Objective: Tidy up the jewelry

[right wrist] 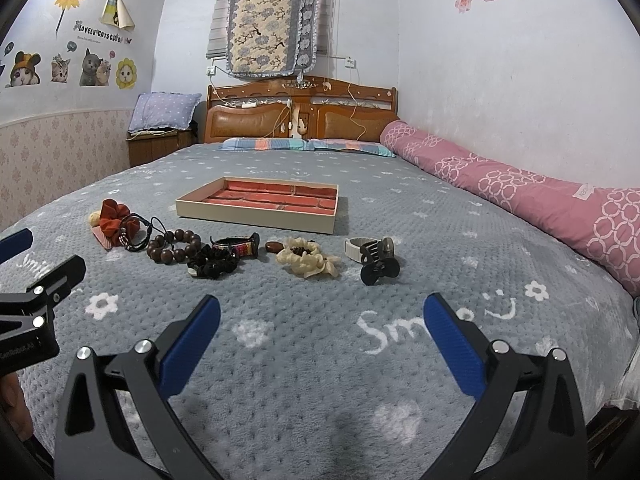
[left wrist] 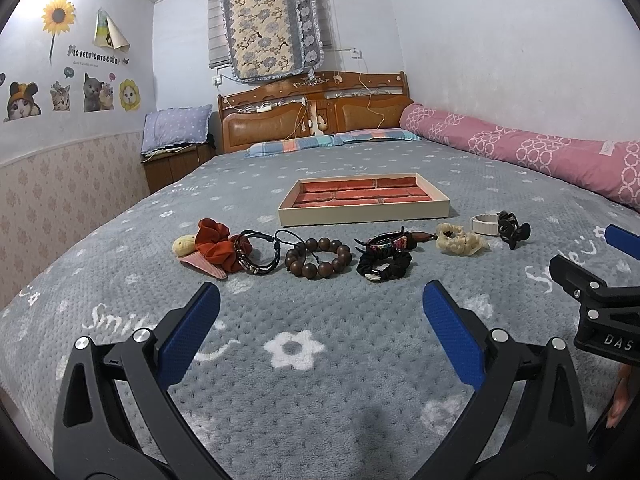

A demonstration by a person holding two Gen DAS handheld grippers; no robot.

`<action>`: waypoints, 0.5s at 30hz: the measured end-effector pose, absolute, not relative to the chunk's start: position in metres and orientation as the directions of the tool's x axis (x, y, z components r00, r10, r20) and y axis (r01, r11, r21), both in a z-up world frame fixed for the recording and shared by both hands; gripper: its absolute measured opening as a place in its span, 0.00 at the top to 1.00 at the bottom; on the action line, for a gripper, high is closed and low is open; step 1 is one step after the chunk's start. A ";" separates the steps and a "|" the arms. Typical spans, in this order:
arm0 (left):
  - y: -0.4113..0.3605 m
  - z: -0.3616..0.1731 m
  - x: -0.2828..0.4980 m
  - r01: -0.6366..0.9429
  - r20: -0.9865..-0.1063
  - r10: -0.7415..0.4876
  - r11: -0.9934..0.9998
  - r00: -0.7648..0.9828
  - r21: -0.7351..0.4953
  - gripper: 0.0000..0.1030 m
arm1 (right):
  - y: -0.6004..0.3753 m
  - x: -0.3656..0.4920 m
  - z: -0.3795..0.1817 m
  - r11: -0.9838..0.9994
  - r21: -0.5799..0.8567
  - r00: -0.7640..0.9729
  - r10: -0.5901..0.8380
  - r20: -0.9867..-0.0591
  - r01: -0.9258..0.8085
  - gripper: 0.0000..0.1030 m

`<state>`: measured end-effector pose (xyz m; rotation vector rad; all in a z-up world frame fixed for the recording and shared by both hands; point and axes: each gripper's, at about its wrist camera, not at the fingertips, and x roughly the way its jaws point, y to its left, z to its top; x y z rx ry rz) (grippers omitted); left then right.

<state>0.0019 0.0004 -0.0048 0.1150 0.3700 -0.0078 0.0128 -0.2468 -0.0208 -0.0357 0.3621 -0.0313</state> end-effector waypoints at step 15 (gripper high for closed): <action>0.015 -0.008 0.037 -0.003 -0.448 0.025 0.999 0.894 0.049 0.05 | -0.255 0.038 -0.017 1.000 -0.015 0.923 -0.031 -0.383 0.028 0.04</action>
